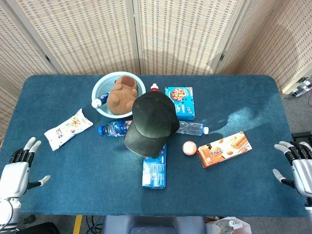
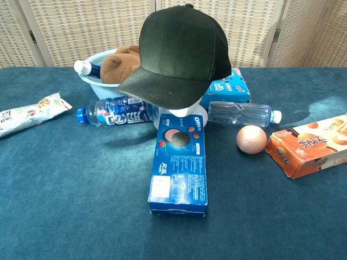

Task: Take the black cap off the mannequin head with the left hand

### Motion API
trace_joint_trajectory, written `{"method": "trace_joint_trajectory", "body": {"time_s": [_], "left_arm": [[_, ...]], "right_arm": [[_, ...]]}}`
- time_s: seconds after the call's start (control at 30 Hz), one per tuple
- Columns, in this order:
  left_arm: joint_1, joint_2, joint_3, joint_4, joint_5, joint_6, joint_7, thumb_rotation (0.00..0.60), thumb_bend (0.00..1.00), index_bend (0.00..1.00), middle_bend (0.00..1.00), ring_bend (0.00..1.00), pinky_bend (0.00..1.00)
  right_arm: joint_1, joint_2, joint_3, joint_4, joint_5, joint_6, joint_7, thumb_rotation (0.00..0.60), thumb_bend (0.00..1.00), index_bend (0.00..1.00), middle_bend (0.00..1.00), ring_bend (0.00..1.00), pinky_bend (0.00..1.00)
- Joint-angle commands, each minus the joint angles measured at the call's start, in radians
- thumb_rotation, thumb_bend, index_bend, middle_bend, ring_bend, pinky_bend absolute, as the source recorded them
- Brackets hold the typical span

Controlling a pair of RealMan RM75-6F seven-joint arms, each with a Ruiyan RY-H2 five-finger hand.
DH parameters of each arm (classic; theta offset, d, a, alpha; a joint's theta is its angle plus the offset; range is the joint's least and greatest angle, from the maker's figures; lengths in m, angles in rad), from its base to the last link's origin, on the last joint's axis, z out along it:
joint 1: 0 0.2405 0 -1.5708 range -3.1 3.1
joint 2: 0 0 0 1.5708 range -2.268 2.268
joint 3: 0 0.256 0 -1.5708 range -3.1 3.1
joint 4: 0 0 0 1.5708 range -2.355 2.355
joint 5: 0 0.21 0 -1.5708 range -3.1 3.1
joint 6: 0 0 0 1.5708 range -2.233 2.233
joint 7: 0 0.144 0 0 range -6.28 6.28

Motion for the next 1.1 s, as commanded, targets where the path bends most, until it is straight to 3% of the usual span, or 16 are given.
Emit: {"method": "trace_joint_trajectory", "body": {"time_s": [0.03,0.5,0.7,0.83,1.1], "left_arm": [[0.000,0.000,0.000,0.002,0.000,0.001,-0.002,0.600,0.00,0.02,0.01,0.13,0.11],[-0.028,0.000,-0.001,0.045,0.051,-0.021,-0.071,0.600,0.00,0.03,0.03,0.17,0.11],[-0.075,-0.007,0.002,0.098,0.113,-0.063,-0.144,0.600,0.00,0.04,0.12,0.29,0.26],[-0.127,-0.017,0.012,0.135,0.173,-0.111,-0.195,0.600,0.00,0.07,0.28,0.44,0.47],[-0.235,-0.075,0.019,0.221,0.273,-0.182,-0.262,0.600,0.01,0.14,0.78,0.81,0.88]], "right_arm": [[0.001,0.000,0.000,0.001,0.000,-0.001,0.000,0.600,0.25,0.26,0.22,0.13,0.18],[0.003,0.027,0.023,-0.014,0.006,0.027,-0.006,0.600,0.25,0.26,0.22,0.13,0.18],[0.005,0.034,0.028,-0.023,0.011,0.027,-0.013,0.600,0.25,0.26,0.22,0.13,0.18],[0.009,0.037,0.027,-0.028,0.010,0.020,-0.018,0.600,0.25,0.26,0.22,0.13,0.18],[0.007,0.036,0.021,-0.033,0.011,0.016,-0.024,0.600,0.25,0.26,0.22,0.13,0.18]]}}
